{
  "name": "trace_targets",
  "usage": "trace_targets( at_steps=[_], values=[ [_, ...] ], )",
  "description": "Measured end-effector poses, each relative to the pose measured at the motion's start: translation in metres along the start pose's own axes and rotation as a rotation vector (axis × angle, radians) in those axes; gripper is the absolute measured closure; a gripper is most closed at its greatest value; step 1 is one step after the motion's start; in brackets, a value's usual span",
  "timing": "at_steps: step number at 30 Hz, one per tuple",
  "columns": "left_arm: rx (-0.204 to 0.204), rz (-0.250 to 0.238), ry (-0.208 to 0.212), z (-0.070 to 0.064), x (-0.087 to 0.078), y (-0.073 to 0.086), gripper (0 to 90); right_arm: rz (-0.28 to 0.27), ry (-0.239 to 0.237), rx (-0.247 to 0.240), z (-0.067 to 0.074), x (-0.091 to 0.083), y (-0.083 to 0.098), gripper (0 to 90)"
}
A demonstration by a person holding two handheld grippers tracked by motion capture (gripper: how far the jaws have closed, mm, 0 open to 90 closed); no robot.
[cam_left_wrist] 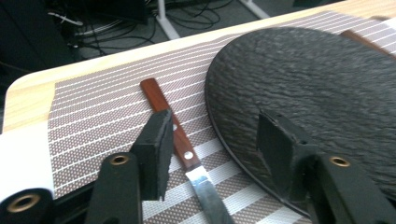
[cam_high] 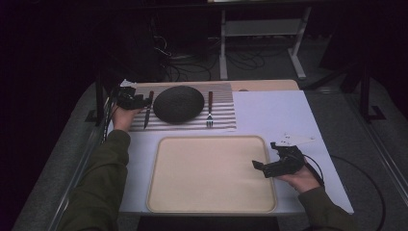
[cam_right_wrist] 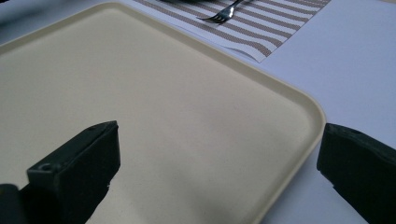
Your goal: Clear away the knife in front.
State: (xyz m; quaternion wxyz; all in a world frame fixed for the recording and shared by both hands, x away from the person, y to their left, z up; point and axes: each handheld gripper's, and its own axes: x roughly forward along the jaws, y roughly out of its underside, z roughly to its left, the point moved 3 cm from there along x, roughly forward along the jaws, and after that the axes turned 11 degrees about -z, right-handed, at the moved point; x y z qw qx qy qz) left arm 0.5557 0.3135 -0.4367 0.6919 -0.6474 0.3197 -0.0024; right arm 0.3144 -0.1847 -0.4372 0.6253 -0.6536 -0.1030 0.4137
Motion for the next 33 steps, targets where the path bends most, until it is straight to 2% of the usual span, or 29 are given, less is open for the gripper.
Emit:
trace_targets(
  at_steps=[4,8,20,33],
  values=[
    [-0.005,0.014,-0.022,0.003,0.004,0.003,51.9,-0.004,-0.001,0.001,0.000,-0.001,-0.001,0.0],
    [-0.035,0.015,-0.029,0.006,0.009,0.006,53.7,-0.003,0.000,0.003,0.000,-0.001,0.000,0.0],
    [-0.035,0.048,-0.086,0.008,0.020,0.014,62.4,-0.010,0.000,0.006,-0.001,-0.002,-0.001,0.0],
    [-0.040,0.070,-0.106,0.008,0.028,0.021,65.4,-0.011,0.003,0.008,-0.001,-0.003,-0.001,0.0]
  ],
)
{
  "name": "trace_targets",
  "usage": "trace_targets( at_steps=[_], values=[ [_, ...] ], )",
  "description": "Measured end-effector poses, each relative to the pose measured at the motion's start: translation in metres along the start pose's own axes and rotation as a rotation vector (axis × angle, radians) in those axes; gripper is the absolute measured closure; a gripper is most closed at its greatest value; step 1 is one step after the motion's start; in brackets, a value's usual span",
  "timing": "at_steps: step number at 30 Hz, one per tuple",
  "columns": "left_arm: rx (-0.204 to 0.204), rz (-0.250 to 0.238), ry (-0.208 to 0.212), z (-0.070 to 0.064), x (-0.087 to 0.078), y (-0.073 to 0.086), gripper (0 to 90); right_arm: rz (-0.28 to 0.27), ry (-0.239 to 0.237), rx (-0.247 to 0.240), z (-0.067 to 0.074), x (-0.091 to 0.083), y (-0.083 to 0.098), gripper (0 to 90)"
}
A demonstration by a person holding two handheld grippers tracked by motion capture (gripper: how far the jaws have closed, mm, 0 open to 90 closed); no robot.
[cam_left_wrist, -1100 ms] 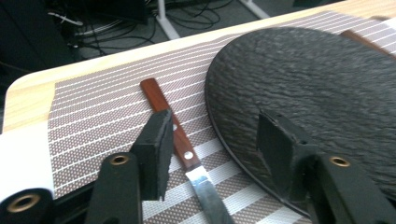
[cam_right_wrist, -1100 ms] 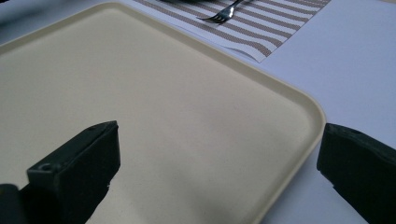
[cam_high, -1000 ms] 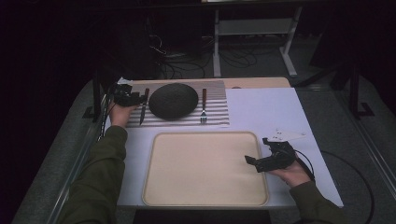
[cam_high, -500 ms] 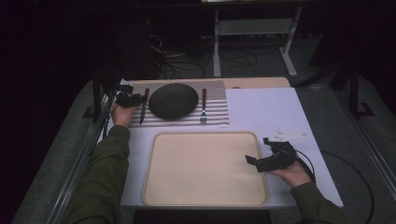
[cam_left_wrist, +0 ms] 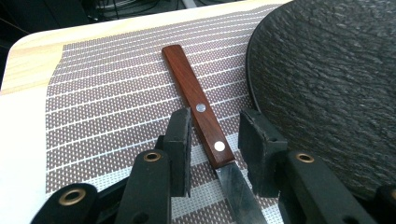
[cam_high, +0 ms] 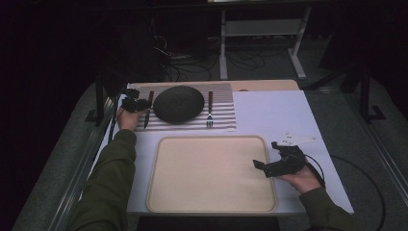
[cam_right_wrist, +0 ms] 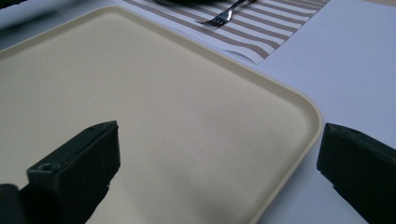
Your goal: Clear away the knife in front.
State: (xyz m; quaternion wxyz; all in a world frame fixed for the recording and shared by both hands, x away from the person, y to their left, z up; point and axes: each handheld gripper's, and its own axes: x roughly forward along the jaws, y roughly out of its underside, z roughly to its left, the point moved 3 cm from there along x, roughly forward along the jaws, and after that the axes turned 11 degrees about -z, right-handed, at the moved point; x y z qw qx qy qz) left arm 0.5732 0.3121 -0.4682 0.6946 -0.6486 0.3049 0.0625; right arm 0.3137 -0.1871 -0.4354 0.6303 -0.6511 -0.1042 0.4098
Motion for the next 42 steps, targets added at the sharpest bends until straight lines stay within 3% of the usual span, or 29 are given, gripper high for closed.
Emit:
trace_targets(
  at_steps=[11,24,32,35,42],
  values=[
    [0.002,0.011,-0.020,-0.0016,0.0065,0.0045,66.7,-0.004,-0.002,0.002,-0.0006,-0.0006,-0.0002,0.0],
    [0.043,0.029,-0.031,-0.0057,0.0075,0.0057,70.5,-0.001,-0.002,0.002,-0.0003,-0.0001,0.0001,0.0],
    [0.010,0.035,-0.043,-0.0060,0.0072,0.0053,72.1,-0.001,-0.002,0.003,-0.0001,-0.0006,0.0004,0.0],
    [0.005,0.041,-0.051,-0.0053,0.0064,0.0050,76.7,-0.002,-0.002,0.004,-0.0003,-0.0006,0.0004,0.0],
    [0.007,0.042,-0.054,-0.0058,0.0062,0.0053,76.1,-0.002,-0.003,0.006,-0.0002,-0.0002,0.0004,0.0]
  ],
)
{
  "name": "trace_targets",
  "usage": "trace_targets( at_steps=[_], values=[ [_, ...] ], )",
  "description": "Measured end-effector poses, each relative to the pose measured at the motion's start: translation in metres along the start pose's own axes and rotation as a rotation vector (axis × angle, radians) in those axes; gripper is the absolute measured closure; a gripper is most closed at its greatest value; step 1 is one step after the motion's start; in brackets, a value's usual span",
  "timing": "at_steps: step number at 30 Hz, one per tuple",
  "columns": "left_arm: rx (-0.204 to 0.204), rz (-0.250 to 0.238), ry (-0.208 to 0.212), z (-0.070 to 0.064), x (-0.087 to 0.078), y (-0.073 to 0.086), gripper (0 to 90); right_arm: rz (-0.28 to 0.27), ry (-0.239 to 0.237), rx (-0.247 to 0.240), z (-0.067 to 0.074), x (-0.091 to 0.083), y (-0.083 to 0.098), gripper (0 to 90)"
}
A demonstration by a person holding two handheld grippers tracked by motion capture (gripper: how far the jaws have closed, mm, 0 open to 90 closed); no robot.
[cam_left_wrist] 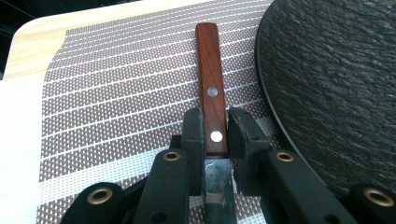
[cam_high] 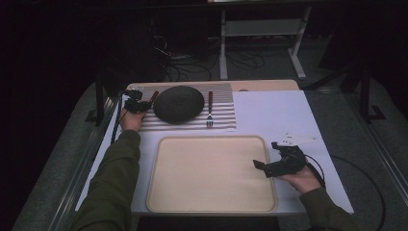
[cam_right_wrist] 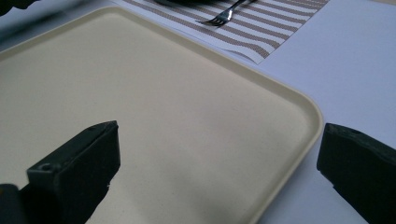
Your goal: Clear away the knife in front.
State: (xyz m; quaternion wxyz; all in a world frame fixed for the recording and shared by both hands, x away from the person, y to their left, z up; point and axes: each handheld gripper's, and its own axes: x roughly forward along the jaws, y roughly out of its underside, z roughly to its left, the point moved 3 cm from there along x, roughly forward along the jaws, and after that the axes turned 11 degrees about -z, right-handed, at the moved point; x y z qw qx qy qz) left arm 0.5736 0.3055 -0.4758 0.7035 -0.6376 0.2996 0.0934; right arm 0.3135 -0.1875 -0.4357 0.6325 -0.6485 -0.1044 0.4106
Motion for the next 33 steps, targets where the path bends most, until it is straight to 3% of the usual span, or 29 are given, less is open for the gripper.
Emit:
trace_targets(
  at_steps=[7,25,33],
  values=[
    [0.016,-0.003,0.014,0.000,-0.001,0.001,76.7,0.001,0.000,0.000,0.000,0.000,0.000,0.0],
    [-0.021,0.022,0.026,0.005,-0.004,0.000,77.9,-0.002,0.002,0.003,0.000,-0.001,0.000,0.0],
    [-0.059,0.015,0.040,0.010,-0.013,-0.008,77.9,-0.001,0.001,0.003,-0.001,-0.001,0.000,0.0]
  ],
)
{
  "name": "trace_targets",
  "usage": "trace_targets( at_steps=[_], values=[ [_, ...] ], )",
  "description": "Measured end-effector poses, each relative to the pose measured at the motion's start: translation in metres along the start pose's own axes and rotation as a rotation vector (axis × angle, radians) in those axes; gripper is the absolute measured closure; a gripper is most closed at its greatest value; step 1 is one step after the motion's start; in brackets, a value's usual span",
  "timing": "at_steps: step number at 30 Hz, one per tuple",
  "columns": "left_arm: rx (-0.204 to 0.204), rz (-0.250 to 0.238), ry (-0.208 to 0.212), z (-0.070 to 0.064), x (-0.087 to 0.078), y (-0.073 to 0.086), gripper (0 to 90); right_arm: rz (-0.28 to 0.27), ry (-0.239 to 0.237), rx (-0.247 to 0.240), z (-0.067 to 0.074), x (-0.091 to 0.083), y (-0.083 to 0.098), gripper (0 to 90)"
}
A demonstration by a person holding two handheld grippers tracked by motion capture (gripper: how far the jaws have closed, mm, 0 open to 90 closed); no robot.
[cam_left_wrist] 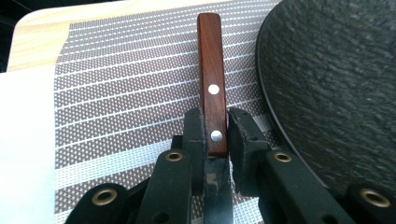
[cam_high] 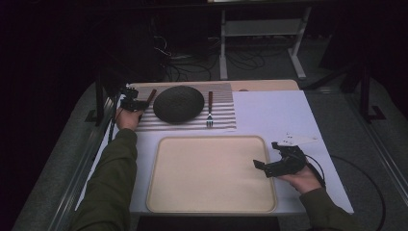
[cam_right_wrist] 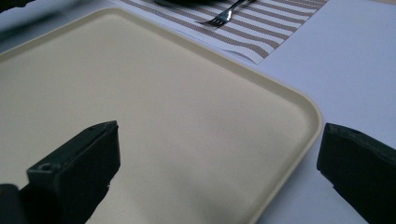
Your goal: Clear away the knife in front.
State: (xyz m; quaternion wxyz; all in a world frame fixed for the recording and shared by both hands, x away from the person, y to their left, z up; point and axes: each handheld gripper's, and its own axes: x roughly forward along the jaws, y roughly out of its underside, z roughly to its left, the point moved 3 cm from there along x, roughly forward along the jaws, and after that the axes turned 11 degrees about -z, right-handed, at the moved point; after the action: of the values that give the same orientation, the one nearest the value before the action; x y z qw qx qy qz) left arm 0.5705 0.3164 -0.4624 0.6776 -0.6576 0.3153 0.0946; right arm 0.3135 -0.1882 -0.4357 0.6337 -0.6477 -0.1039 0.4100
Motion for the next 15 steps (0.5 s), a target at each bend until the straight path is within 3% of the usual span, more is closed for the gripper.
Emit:
trace_targets(
  at_steps=[15],
  values=[
    [0.012,-0.015,0.033,-0.005,-0.020,-0.018,77.9,-0.003,0.000,0.003,-0.001,0.000,0.000,0.0]
  ],
)
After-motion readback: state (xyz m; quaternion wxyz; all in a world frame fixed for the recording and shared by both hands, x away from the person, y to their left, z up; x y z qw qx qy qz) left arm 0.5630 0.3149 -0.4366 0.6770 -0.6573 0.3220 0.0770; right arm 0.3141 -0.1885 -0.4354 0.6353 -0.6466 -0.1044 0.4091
